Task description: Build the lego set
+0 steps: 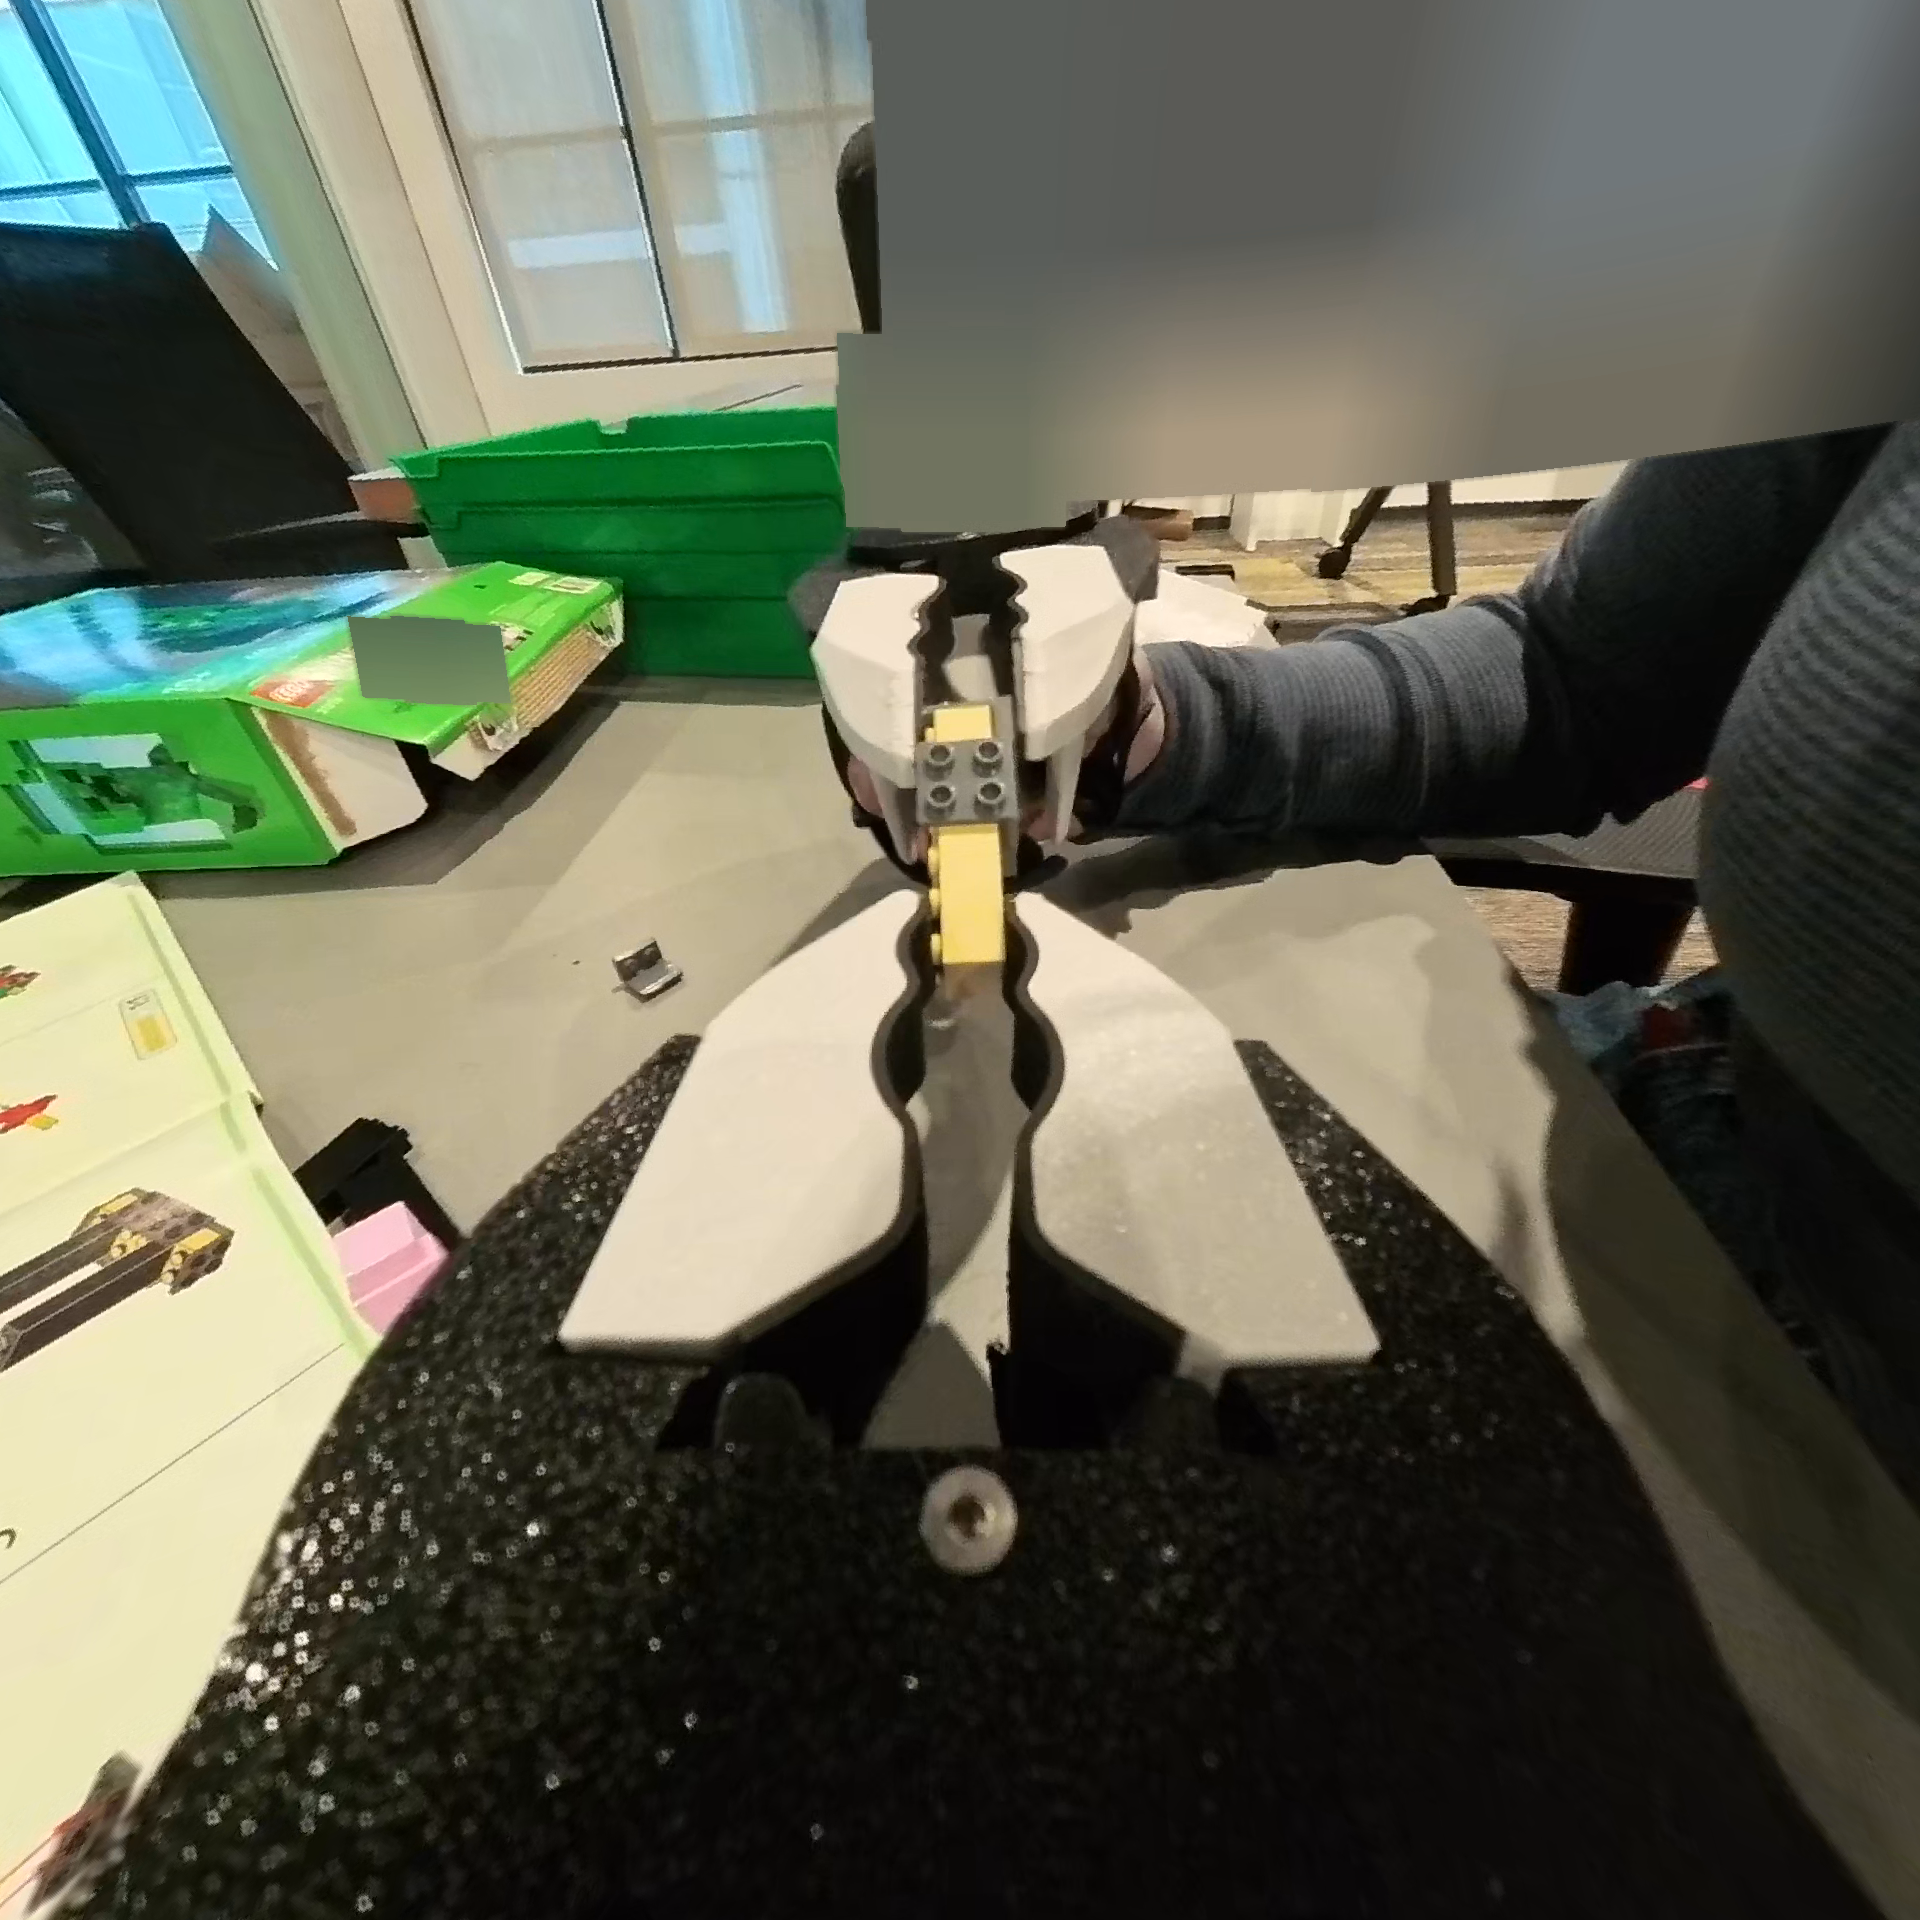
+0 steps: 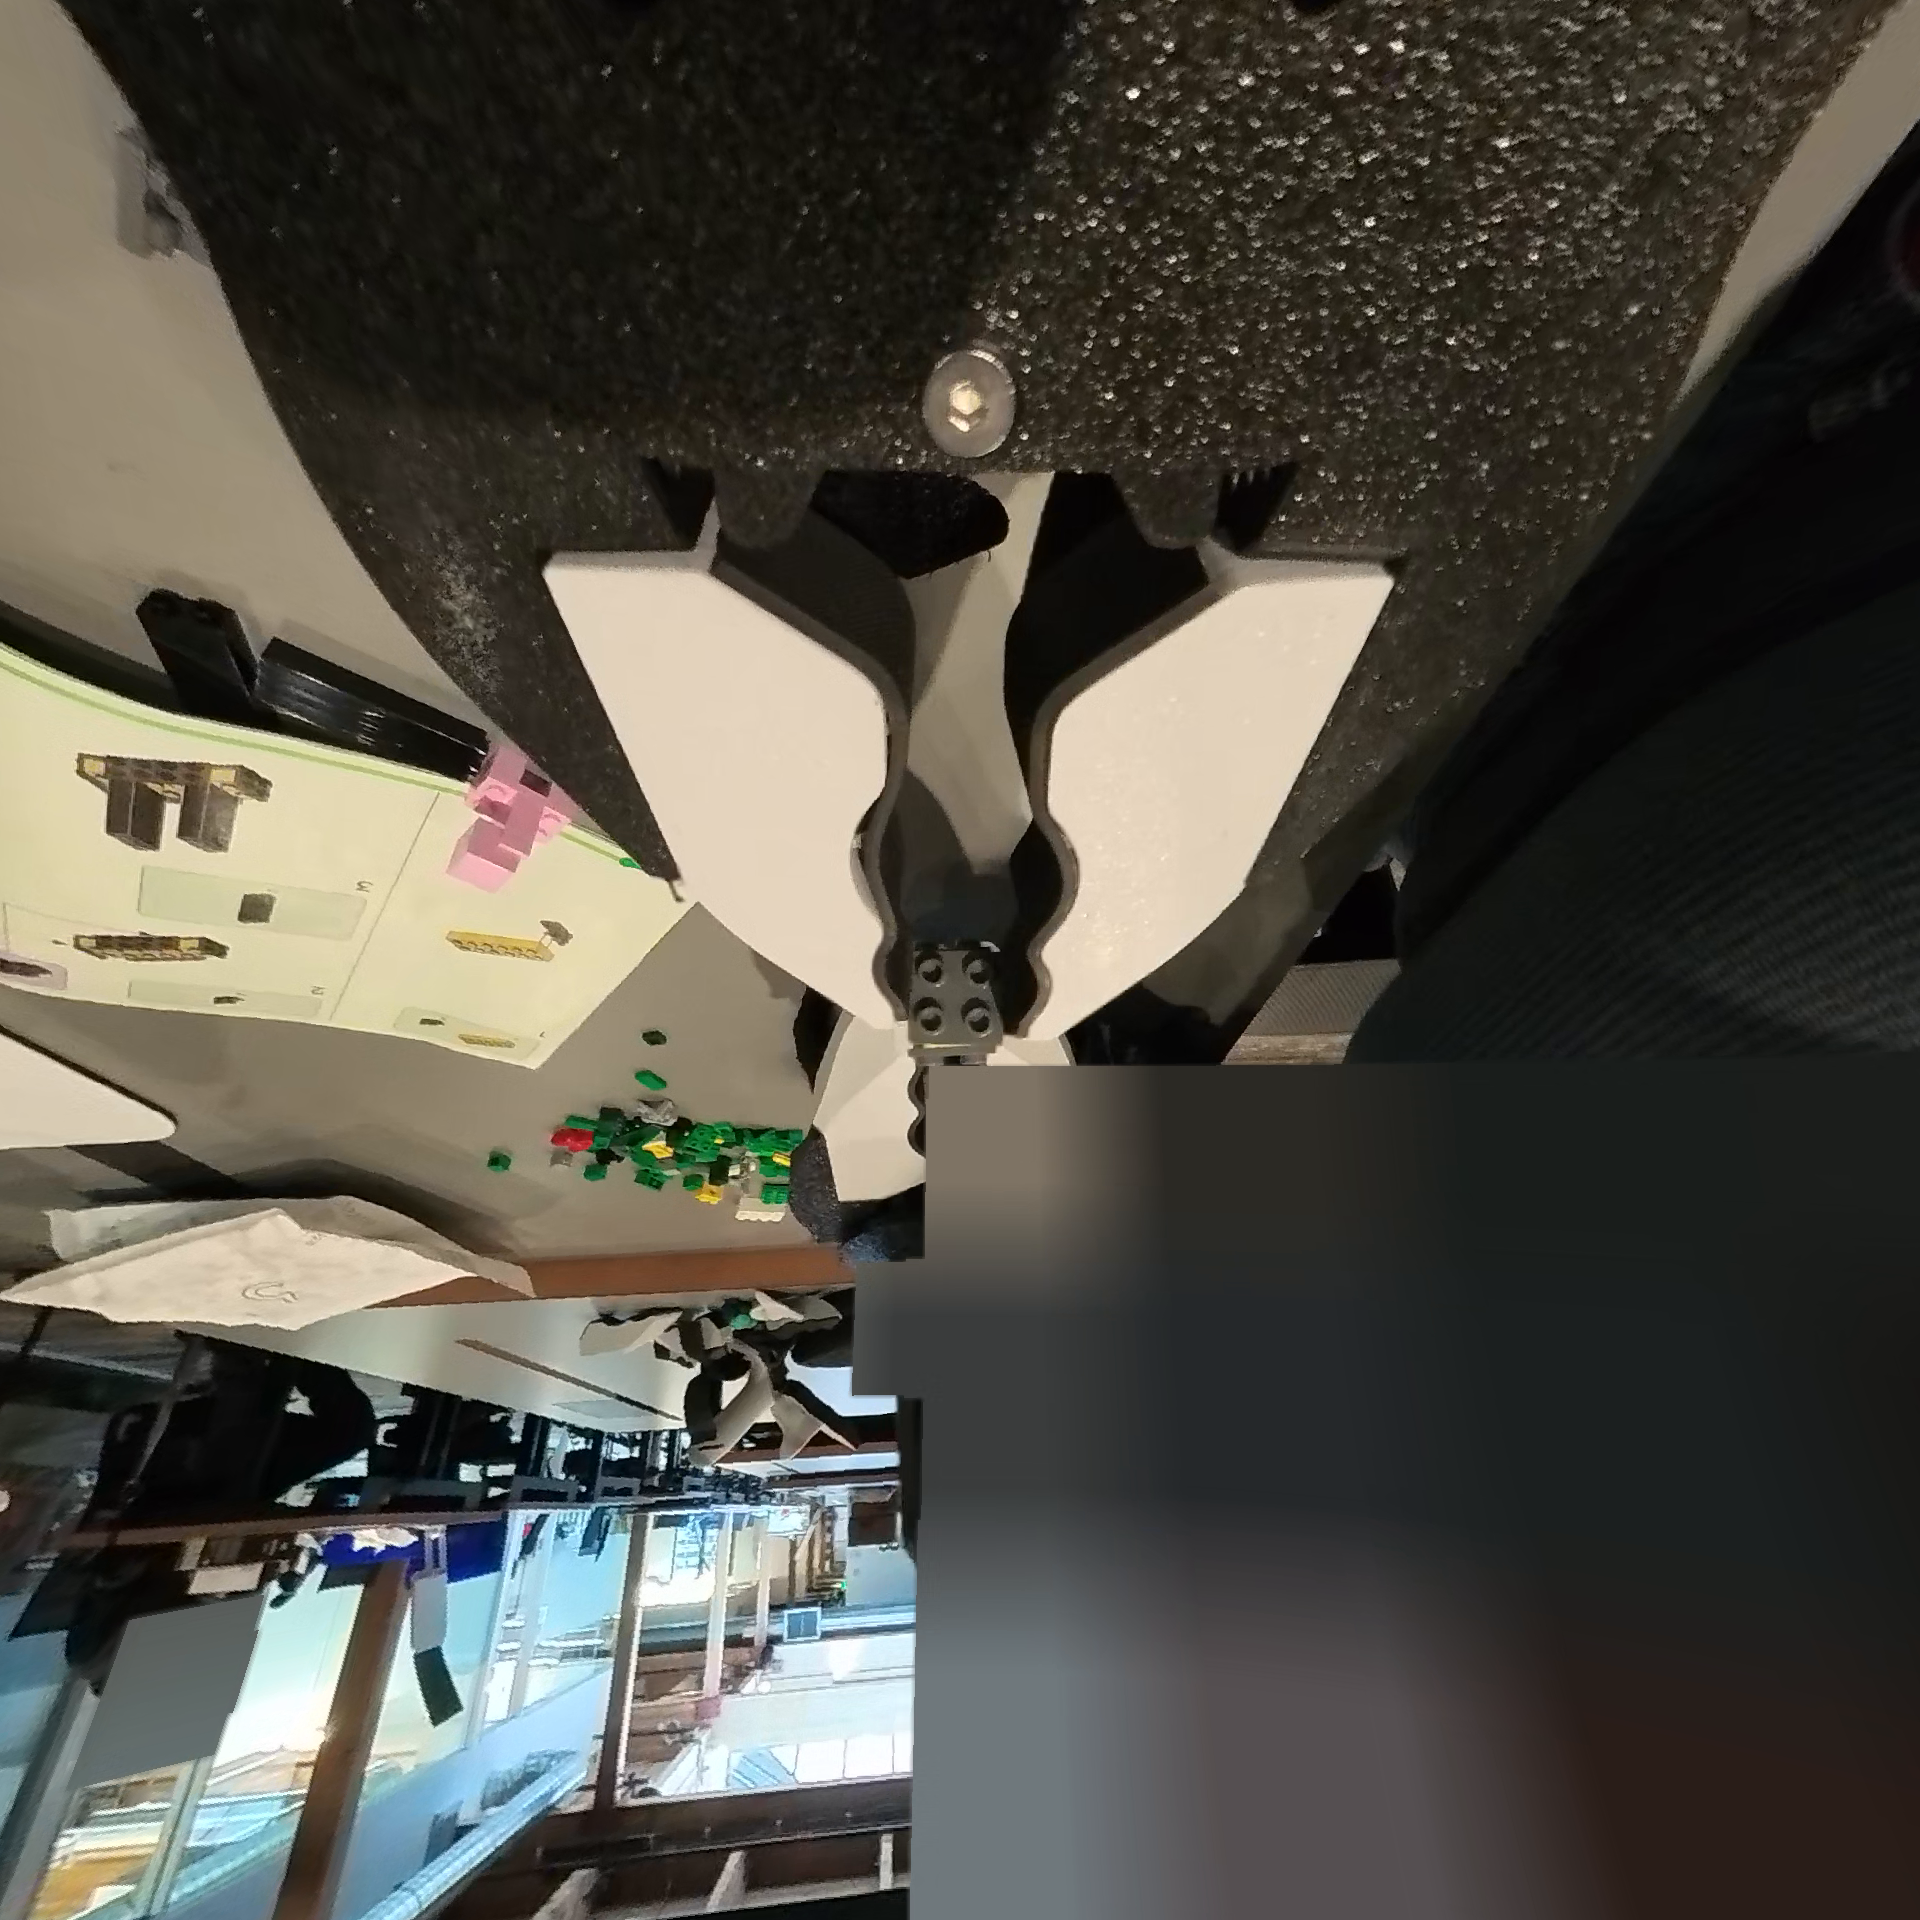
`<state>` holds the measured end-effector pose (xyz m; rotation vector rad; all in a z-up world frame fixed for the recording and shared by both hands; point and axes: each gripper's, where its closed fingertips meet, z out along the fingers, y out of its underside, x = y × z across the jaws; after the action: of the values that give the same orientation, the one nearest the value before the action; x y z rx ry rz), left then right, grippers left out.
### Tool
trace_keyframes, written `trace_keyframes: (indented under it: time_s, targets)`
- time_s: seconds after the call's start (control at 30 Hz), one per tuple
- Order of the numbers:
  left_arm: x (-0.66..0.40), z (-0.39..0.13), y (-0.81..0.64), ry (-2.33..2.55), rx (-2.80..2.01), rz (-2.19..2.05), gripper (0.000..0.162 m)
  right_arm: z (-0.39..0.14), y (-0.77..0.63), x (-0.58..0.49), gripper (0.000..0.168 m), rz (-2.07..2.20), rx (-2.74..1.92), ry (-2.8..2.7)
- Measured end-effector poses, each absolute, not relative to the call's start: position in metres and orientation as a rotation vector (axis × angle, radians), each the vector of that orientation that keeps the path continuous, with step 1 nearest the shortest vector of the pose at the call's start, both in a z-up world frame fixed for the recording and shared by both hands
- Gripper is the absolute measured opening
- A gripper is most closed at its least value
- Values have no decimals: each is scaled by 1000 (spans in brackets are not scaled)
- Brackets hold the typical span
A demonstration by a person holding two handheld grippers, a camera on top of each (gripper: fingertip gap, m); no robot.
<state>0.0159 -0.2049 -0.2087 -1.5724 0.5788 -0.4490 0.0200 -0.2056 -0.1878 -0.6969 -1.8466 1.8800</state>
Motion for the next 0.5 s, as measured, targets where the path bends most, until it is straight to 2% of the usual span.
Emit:
trace_keyframes:
  time_s: [0.5]
  targets:
    - [15, -211, -204, 576, -1582, -422, 12, -190, -204, 19, 16, 1881, -738, -1854]
